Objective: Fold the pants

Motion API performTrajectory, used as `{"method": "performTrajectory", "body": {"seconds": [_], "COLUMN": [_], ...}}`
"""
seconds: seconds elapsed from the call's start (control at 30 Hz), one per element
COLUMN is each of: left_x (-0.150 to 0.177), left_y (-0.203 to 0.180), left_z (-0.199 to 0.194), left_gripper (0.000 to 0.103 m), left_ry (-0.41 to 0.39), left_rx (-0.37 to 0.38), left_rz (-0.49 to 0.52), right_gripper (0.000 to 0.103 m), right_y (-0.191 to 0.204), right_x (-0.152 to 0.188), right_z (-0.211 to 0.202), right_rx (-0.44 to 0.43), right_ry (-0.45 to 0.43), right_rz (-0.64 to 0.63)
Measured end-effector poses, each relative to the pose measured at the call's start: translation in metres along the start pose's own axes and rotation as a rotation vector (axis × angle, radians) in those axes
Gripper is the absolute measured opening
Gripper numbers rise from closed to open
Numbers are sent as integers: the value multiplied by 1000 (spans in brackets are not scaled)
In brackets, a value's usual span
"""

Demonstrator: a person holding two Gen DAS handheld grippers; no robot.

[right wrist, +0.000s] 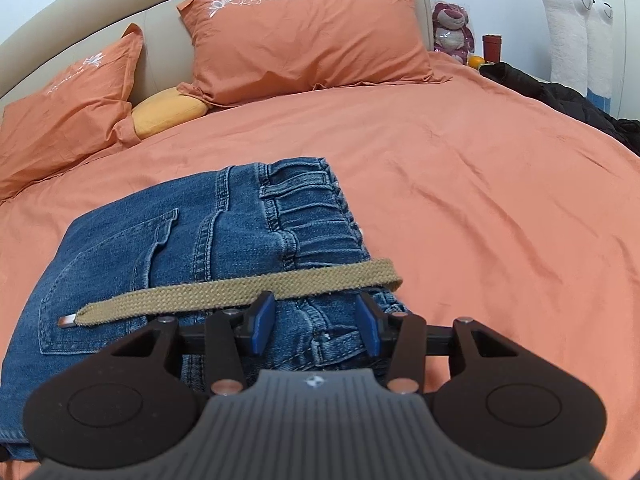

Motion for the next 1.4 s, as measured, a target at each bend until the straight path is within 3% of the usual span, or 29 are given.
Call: {"method": "performTrajectory", "body": {"seconds": [0.1,0.3,0.43,0.5,0.57,0.63,0.77,0.93,1.2,1.4], "left_x": [3,4,10,8,1,-13,-39,-54,-76,-93], "left_y": [-5,0,3,10,21,32,60,85,112,116], "left_z": [12,7,-17,-30,-39,-44,-38,-2,47,68], "left_gripper": [21,21,29,34,41,51,56,64,73,77], "left_ry": [27,67,34,3,-42,-88,-175,-181,-140,-132], "left_rx": [21,97,95,109,135,143,153,311,318,305], "left_rz": [66,19,17,-40,-116,-184,-336,-538,-638,-600], "right_gripper": [42,42,43,63,72,74,80,80,80,79], "right_y": [-3,-6,-13,-20,-32,-49,-80,-96,-93,-84], "right_x": [1,-1,-7,-11,-15,-18,-6,11,15,12], "right_z": [2,2,-14,-26,-34,-36,-22,-6,10,20], "right_rx": [-8,-16,-62,-86,-96,-105,-184,-252,-311,-351], "right_ry": [9,15,-9,-31,-49,-49,46,151,190,198], "right_rz": [3,-1,67,120,191,301,593,742,741,725]}}
Point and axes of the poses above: each gripper's, at about its wrist camera, not at the fingertips, and z roughly the way its jaws point, y to its left, x to its underside, the point moved 10 cm from there along z, roughly the way its jaws point, and after that the axes turned 10 degrees about z, right-handed, at the moved point
